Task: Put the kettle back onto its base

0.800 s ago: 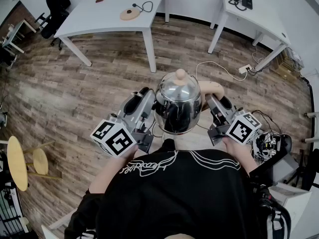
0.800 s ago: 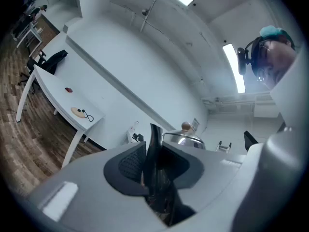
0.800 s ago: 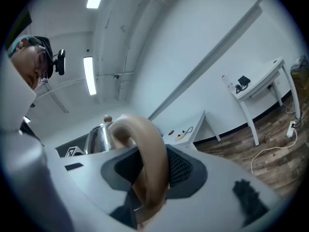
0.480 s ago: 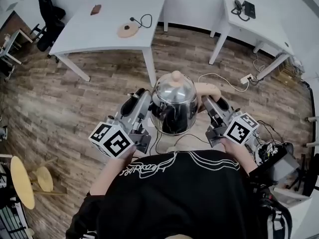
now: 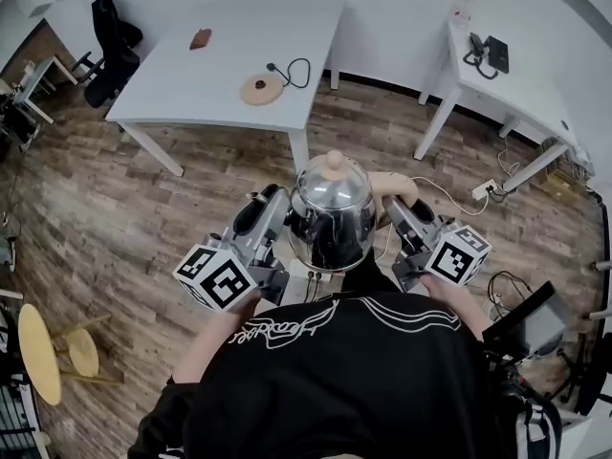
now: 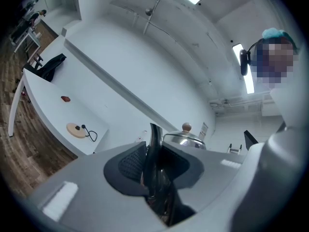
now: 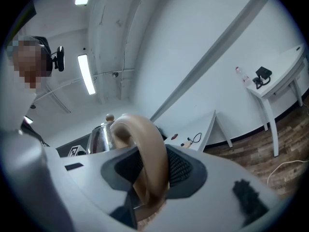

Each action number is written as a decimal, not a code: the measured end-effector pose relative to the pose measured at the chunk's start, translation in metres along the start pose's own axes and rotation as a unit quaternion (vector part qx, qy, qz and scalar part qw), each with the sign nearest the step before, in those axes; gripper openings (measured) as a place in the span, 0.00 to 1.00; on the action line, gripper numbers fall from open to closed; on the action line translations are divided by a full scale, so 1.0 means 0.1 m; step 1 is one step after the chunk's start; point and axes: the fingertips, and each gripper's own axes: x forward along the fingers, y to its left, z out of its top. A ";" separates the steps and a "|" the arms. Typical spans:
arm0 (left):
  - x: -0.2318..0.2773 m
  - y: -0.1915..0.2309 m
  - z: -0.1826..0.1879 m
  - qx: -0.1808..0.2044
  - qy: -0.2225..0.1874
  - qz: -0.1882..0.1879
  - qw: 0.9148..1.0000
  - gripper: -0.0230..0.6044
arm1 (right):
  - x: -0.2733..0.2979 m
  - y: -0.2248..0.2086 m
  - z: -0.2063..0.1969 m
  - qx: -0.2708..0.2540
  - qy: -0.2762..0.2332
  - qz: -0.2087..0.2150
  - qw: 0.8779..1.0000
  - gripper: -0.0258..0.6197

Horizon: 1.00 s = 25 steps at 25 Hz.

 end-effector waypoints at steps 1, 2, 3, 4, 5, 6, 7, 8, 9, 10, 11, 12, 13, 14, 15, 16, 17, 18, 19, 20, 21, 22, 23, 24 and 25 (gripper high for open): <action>0.04 0.07 0.03 0.001 -0.004 0.007 1.000 0.18 | 0.10 -0.05 0.01 0.001 0.004 0.008 1.000 0.24; 0.09 0.15 0.06 0.003 -0.008 0.013 1.000 0.18 | 0.21 -0.11 0.02 0.002 0.008 0.015 1.000 0.24; 0.14 0.23 0.09 0.004 -0.011 0.020 1.000 0.18 | 0.33 -0.18 0.04 0.004 0.011 0.023 1.000 0.24; 0.21 0.32 0.13 0.004 -0.014 0.027 1.000 0.18 | 0.46 -0.26 0.06 0.005 0.015 0.029 0.999 0.24; 0.29 0.42 0.16 0.003 -0.017 0.034 0.999 0.18 | 0.59 -0.34 0.09 0.007 0.019 0.035 0.999 0.24; 0.38 0.53 0.20 0.002 -0.021 0.041 0.999 0.18 | 0.74 -0.44 0.11 0.010 0.024 0.042 0.999 0.24; 0.47 0.65 0.24 0.002 -0.025 0.048 0.999 0.18 | 0.89 -0.53 0.14 0.013 0.030 0.049 0.998 0.24; 0.56 0.77 0.29 0.004 -0.030 0.056 0.998 0.18 | 1.06 -0.63 0.15 0.016 0.038 0.058 0.997 0.24; 0.66 0.91 0.35 0.005 -0.035 0.065 0.997 0.18 | 1.23 -0.74 0.17 0.019 0.045 0.067 0.997 0.24; 0.77 1.05 0.40 0.004 -0.037 0.075 0.996 0.18 | 1.41 -0.85 0.20 0.022 0.051 0.074 0.996 0.24; 0.89 1.19 0.45 0.001 -0.039 0.085 0.996 0.17 | 1.59 -0.96 0.22 0.025 0.058 0.079 0.995 0.24; 1.01 1.33 0.49 -0.002 -0.040 0.093 0.995 0.18 | 1.76 -1.09 0.25 0.027 0.063 0.083 0.994 0.24; 1.13 1.46 0.52 -0.006 -0.043 0.101 0.994 0.17 | 1.92 -1.21 0.28 0.029 0.069 0.087 0.993 0.24; 1.24 1.59 0.56 -0.008 -0.047 0.108 0.993 0.17 | 2.09 -1.33 0.31 0.029 0.075 0.093 0.992 0.24; 1.34 1.71 0.61 -0.009 -0.052 0.116 0.992 0.17 | 2.26 -1.43 0.35 0.028 0.081 0.101 0.991 0.24; 1.44 1.83 0.67 -0.007 -0.057 0.123 0.991 0.18 | 2.42 -1.52 0.39 0.027 0.086 0.111 0.990 0.24; 1.55 1.94 0.74 -0.004 -0.063 0.129 0.990 0.17 | 2.58 -1.61 0.44 0.026 0.089 0.119 0.989 0.24; 1.65 2.03 0.81 -0.002 -0.069 0.134 0.989 0.17 | 2.73 -1.70 0.50 0.025 0.092 0.126 0.987 0.24; 1.75 2.12 0.89 -0.001 -0.075 0.139 0.987 0.17 | 2.88 -1.77 0.56 0.024 0.095 0.132 0.986 0.24; 1.84 2.21 0.97 0.001 -0.080 0.145 0.986 0.17 | 3.02 -1.83 0.63 0.022 0.097 0.139 0.985 0.24; 1.91 2.29 1.07 0.003 -0.085 0.151 0.985 0.17 | 3.18 -1.87 0.69 0.021 0.098 0.145 0.984 0.24; 1.97 2.38 1.18 0.005 -0.090 0.157 0.984 0.17 | 3.34 -1.90 0.76 0.019 0.099 0.150 0.984 0.24; 2.02 2.47 1.29 0.006 -0.093 0.161 0.983 0.17 | 3.51 -1.91 0.82 0.017 0.099 0.154 0.983 0.24; 2.06 2.55 1.40 0.008 -0.096 0.164 0.982 0.17 | 3.67 -1.92 0.88 0.014 0.099 0.158 0.982 0.24; 2.08 2.61 1.48 0.010 -0.099 0.165 0.981 0.17 | 3.79 -1.92 0.92 0.011 0.099 0.162 0.982 0.24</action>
